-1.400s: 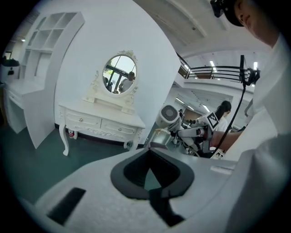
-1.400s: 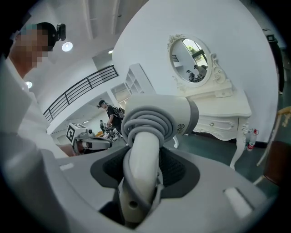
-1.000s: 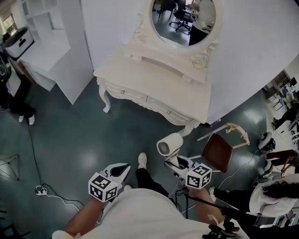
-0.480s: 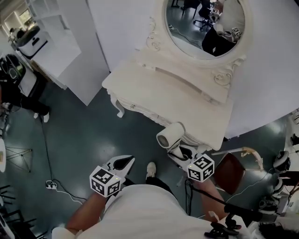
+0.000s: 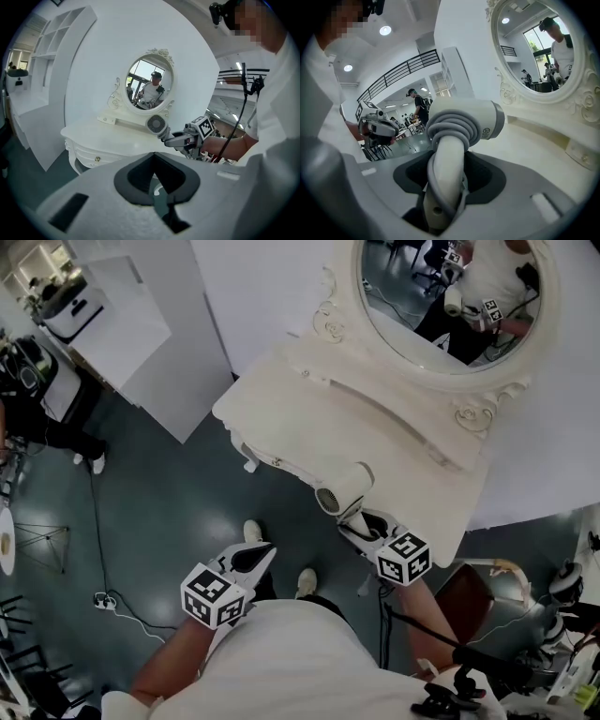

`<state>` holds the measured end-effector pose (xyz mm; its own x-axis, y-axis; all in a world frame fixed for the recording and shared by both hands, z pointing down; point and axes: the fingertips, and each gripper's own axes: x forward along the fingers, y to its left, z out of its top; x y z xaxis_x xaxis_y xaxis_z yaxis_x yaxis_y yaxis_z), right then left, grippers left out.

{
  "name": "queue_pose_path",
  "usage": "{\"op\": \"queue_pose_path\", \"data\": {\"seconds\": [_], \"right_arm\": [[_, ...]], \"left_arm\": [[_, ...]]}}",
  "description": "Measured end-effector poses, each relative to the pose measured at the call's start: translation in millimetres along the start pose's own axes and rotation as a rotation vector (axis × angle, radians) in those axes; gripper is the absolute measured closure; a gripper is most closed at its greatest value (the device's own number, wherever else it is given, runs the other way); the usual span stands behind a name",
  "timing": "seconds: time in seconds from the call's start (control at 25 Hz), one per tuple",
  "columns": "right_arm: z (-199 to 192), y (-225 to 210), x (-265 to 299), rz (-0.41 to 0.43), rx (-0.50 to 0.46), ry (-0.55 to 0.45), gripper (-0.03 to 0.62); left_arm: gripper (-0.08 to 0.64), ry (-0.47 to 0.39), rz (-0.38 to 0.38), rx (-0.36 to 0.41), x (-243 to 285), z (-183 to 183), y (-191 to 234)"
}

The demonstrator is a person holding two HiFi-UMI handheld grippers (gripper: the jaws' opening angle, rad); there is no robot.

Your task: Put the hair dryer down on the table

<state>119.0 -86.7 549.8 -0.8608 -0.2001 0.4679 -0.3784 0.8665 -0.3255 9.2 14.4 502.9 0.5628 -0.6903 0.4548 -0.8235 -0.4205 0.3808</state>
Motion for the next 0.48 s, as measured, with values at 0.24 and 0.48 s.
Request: {"op": "queue_pose_path", "data": {"seconds": [0.24,0.48], "right_arm": [[48,-27,54,-0.024,-0.024,0.025,0.391],[100,-60,123,-0.082,-0.056,0.067,0.391]], "left_arm": [[0.563,-0.008,-0.058,0.005,13,29,59],[0.563,-0.042,-0.110,0.043,11,94,139]]}}
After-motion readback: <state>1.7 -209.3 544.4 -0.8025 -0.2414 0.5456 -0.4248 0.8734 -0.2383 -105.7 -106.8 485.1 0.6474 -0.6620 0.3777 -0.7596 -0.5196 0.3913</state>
